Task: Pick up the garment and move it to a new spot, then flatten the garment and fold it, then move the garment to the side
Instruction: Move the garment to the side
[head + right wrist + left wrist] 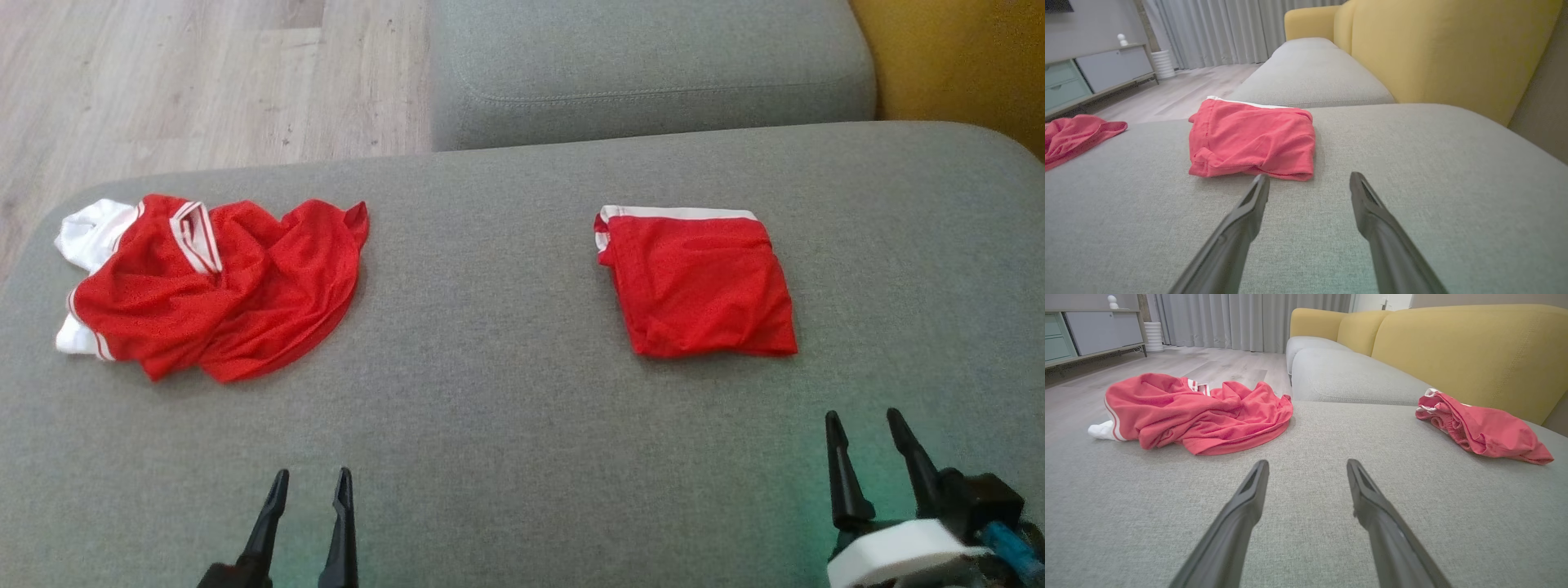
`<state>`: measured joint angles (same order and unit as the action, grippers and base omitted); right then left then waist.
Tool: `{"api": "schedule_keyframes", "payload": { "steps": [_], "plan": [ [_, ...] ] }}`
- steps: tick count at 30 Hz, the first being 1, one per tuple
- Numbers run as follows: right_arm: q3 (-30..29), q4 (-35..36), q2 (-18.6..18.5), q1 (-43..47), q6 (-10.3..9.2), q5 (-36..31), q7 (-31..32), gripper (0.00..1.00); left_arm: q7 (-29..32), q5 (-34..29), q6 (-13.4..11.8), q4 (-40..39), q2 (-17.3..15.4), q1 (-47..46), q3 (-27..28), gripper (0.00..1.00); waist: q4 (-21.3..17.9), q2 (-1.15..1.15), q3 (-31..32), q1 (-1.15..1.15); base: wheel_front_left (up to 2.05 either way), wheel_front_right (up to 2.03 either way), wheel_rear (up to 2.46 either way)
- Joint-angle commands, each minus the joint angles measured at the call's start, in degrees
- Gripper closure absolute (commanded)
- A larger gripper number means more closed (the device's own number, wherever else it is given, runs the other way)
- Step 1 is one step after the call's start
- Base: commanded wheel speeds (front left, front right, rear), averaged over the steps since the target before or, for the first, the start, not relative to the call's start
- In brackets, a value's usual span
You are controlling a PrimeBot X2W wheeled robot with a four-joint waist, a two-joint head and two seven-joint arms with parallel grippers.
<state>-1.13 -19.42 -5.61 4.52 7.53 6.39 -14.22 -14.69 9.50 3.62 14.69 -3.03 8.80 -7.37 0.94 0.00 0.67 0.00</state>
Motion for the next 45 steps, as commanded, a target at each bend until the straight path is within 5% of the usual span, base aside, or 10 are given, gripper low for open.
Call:
{"api": "schedule_keyframes", "payload": {
  "steps": [1, 5, 10, 19, 30, 31, 32, 37, 45],
  "plan": [
    [1.1, 0.9, 0.0, -2.8, -0.04, 1.5, -0.8, 0.00, -0.3, 0.2, 0.3, -1.3, 0.1, -1.6, 2.1, 0.00, 0.1, 0.00, -0.1, 0.00, 0.00, 0.00, 0.00],
    [0.9, -0.6, 0.5, -6.6, -0.04, 8.2, 1.3, 0.00, -0.3, 0.3, 0.3, -1.7, 0.1, -1.7, 2.2, 0.00, 0.2, 0.00, -0.8, 0.00, 0.00, 0.00, 0.00],
    [-2.2, 0.6, -0.9, -15.6, -0.04, 14.9, 13.2, 0.00, -0.3, 0.3, 0.5, -2.1, 0.1, -3.0, 1.4, 0.00, 0.9, 0.00, -4.2, 0.00, 0.00, 0.00, 0.00],
    [-9.2, -9.0, -0.1, -30.6, -0.04, 14.7, 31.0, 0.00, -0.3, 0.1, 1.0, -0.6, 0.1, -7.0, -2.4, 0.00, 5.1, 0.00, -9.7, 0.00, 0.00, 0.00, 0.00],
    [-14.2, -25.6, 0.3, -36.3, -0.04, 10.5, 31.2, 0.00, -0.3, 0.4, 0.2, -0.4, 0.1, -8.6, -5.2, 0.00, 8.4, 0.00, -11.7, 0.00, 0.00, 0.00, 0.00],
    [-14.5, -26.2, 0.5, -36.9, -0.04, 11.4, 30.7, 0.18, -0.3, 0.4, 0.1, -0.6, 0.1, -8.6, -5.1, 0.00, 8.2, 0.00, -12.0, 0.00, 0.00, 0.00, 0.00],
    [-14.8, -26.6, 0.6, -37.5, -0.04, 12.1, 30.0, 1.00, -0.3, 0.4, 0.0, -0.7, 0.1, -8.7, -5.2, 0.00, 7.9, 0.00, -12.2, 0.00, 0.00, 0.00, 0.00],
    [-13.3, -27.2, -1.1, -40.8, -0.04, 13.5, 28.2, 1.00, -0.3, 0.0, 0.0, -1.3, 0.1, -9.0, -4.8, 0.00, 4.5, 0.00, -13.8, 0.00, 0.00, 0.00, 0.00],
    [-12.2, -27.9, -11.2, -44.9, -0.04, 6.0, 26.0, 1.00, -0.3, -2.0, 1.1, -2.1, -0.5, -10.4, -3.2, 0.00, -1.7, 0.00, -17.3, 0.00, 0.00, 0.00, 0.00]
  ]
}}
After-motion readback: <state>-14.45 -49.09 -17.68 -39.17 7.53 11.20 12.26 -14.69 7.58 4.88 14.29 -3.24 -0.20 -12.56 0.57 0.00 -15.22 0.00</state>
